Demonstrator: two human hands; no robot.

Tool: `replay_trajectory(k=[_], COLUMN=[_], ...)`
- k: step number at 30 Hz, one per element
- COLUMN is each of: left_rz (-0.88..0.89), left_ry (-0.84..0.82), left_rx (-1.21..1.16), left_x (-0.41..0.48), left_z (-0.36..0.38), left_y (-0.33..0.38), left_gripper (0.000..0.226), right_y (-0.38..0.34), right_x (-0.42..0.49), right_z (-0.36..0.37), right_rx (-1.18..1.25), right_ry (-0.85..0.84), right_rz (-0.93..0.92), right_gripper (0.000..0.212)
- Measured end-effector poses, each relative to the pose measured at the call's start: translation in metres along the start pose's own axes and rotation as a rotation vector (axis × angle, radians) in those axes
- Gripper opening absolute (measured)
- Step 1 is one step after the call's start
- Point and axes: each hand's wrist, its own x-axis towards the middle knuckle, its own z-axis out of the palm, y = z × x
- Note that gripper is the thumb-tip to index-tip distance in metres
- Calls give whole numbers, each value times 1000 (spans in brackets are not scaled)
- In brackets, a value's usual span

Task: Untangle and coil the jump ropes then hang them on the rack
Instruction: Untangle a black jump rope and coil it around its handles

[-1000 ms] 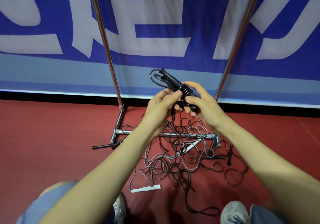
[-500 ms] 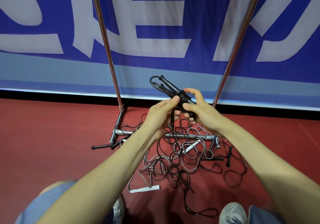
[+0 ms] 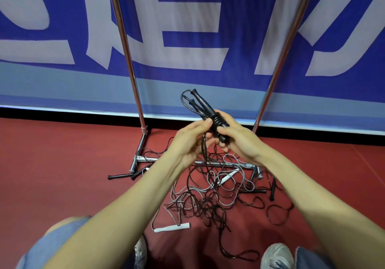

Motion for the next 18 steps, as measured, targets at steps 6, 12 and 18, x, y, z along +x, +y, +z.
replay_trajectory(k=[6,12,18], left_rz=[4,54,117], left_ry=[-25,44,77], left_rx=[47,16,-71], left_x=[0,1,0], left_z=[-6,-2,6], left_y=[13,1,-9], left_gripper=[7,9,7], right_y=[-8,-12,-9], right_x=[-3,0,6], right_z=[-4,-4,8], right_rx=[92,-47,-134], right_ry=[-96,-91,151], right_rz=[4,60,63], right_gripper=[45,27,40])
